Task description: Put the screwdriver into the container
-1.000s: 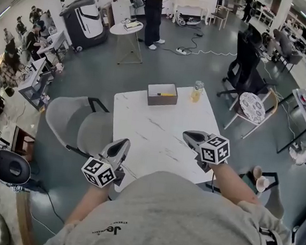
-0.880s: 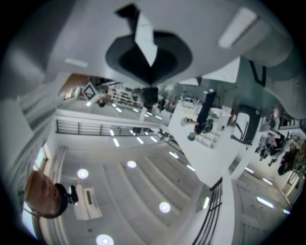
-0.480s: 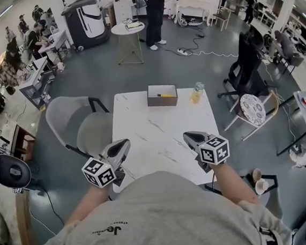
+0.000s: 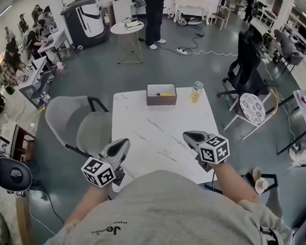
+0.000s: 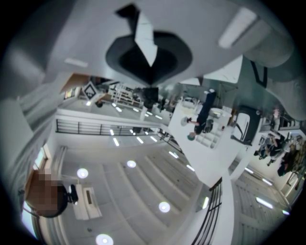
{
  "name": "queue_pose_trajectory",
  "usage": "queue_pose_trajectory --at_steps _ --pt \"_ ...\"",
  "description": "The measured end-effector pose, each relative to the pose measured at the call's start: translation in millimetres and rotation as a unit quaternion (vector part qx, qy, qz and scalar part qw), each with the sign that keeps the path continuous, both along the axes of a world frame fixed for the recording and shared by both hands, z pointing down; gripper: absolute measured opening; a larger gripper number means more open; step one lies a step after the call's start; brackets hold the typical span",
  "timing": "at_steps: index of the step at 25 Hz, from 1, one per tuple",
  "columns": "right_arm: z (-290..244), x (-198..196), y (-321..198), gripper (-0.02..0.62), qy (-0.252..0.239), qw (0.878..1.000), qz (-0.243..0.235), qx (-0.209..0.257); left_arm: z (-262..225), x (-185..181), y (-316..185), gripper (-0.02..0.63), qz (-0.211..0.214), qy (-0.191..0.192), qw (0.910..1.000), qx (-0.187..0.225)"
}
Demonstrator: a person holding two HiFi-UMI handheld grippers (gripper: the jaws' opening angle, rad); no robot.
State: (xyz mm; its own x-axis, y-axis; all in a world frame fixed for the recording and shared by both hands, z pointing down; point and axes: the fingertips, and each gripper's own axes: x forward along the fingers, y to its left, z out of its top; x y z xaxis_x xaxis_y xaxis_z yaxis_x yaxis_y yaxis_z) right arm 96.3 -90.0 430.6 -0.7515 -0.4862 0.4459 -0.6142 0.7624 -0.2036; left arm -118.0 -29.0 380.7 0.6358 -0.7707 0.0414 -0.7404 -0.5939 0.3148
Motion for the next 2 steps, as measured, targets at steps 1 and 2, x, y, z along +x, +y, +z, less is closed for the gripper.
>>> queue_pose_trajectory --at_steps 1,2 --pt "-0.4 0.1 0.6 0.009 0.0 1.0 -0.001 0.0 -0.6 0.5 0.4 0.005 0.001 0.0 1.0 0.0" --pt "-0.7 0.1 1.1 0.009 0.001 1.0 -0.002 0.0 -1.2 1.0 0.8 0.005 0.001 0.0 1.0 0.0"
